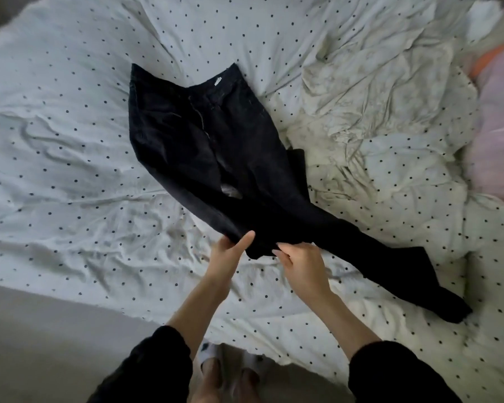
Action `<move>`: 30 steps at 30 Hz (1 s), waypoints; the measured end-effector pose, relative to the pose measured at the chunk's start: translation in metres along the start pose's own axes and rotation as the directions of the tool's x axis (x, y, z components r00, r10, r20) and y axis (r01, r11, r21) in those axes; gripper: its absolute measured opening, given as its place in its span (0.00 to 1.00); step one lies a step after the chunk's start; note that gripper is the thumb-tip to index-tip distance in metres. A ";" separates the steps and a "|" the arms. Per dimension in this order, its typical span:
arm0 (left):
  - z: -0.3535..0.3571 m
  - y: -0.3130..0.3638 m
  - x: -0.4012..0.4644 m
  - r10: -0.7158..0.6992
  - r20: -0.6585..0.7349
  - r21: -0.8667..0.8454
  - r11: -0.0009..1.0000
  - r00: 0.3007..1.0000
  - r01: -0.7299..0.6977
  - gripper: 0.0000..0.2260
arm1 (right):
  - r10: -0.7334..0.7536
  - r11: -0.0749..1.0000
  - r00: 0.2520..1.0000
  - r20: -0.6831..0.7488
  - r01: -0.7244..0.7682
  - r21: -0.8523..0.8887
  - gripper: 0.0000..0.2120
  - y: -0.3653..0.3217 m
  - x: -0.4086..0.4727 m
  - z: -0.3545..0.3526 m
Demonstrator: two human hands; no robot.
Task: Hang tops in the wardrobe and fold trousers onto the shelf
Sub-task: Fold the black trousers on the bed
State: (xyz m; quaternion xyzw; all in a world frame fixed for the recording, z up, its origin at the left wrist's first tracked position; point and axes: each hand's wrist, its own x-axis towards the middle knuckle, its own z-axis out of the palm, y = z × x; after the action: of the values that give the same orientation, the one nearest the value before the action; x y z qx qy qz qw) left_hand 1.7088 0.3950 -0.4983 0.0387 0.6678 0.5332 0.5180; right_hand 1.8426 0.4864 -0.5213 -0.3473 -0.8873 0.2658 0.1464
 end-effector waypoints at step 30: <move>-0.020 0.068 -0.067 0.294 0.015 0.558 0.790 0.956 -0.252 0.10 | 0.261 0.920 0.951 -0.164 -0.193 0.342 0.08 -0.090 0.053 -0.093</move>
State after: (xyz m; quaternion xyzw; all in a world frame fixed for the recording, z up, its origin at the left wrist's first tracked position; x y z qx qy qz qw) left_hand 1.6911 0.3701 -0.4055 0.2638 0.7989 0.3870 0.3773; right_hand 1.7973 0.5017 -0.3899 -0.4455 -0.7652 0.3848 0.2605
